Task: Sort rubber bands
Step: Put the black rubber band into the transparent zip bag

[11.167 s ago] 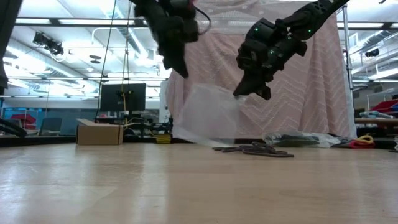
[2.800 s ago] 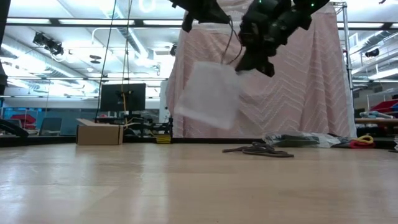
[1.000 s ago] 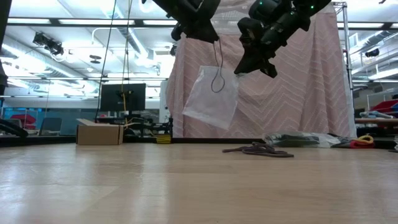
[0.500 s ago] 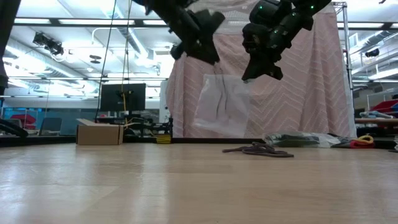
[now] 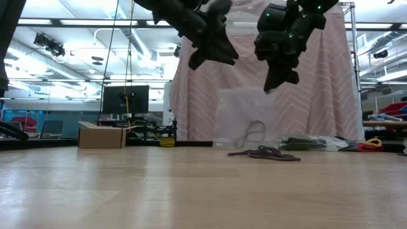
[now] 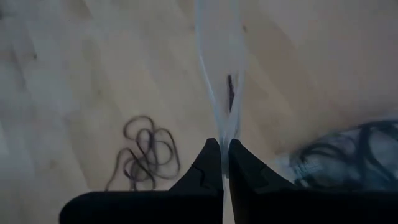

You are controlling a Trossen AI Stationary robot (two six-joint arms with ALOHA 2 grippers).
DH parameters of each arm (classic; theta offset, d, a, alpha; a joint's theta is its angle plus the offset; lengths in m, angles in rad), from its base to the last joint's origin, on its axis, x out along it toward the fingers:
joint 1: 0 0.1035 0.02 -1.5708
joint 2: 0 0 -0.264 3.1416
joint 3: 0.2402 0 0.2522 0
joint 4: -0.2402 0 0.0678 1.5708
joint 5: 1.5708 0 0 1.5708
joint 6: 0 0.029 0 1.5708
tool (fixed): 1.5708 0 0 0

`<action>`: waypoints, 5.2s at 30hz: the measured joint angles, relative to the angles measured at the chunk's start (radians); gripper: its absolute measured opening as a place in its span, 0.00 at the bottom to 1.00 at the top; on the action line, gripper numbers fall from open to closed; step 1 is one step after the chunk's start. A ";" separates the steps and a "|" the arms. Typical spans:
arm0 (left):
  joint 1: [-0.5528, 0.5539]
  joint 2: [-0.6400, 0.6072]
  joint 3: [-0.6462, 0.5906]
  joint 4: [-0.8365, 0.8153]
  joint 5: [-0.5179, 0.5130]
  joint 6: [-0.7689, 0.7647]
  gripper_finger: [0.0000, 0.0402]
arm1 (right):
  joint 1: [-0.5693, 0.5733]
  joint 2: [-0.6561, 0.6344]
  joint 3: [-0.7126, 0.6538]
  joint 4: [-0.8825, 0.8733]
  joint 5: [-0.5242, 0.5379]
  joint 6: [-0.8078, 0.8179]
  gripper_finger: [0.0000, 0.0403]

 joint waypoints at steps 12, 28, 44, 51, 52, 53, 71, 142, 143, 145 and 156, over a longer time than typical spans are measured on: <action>-0.165 0.122 -0.164 0.069 -0.086 0.117 0.24 | -0.058 -0.010 -0.120 0.098 -0.033 0.064 0.00; -0.191 0.336 -0.177 0.189 -0.200 -0.007 0.23 | -0.099 -0.141 -0.122 0.050 0.005 0.099 0.00; -0.162 0.247 -0.014 -0.085 -0.237 0.091 0.01 | -0.099 -0.150 -0.122 0.048 -0.018 0.069 0.00; -0.124 0.120 0.061 -0.149 -0.305 0.193 0.00 | -0.097 -0.150 -0.122 0.049 -0.035 0.053 0.00; -0.120 0.102 0.074 -0.147 -0.311 0.206 0.00 | -0.097 -0.150 -0.122 0.052 -0.036 0.048 0.00; -0.114 0.087 0.088 -0.143 -0.318 0.221 0.00 | -0.097 -0.150 -0.122 0.051 -0.039 0.045 0.00; -0.057 0.036 0.347 -0.141 -0.356 0.439 0.00 | 0.003 -0.148 -0.122 0.052 -0.061 0.043 0.00; -0.103 0.036 0.370 -0.234 -0.195 0.514 0.00 | 0.046 -0.147 -0.122 0.055 -0.171 -0.047 0.00; -0.103 0.036 0.370 -0.235 -0.185 0.514 0.00 | 0.046 -0.147 -0.122 0.052 -0.171 -0.047 0.00; -0.103 0.036 0.370 -0.238 -0.168 0.515 0.00 | 0.046 -0.147 -0.122 0.051 -0.171 -0.047 0.00; -0.102 0.036 0.369 -0.287 -0.167 0.523 0.00 | 0.046 -0.147 -0.122 0.051 -0.185 -0.046 0.00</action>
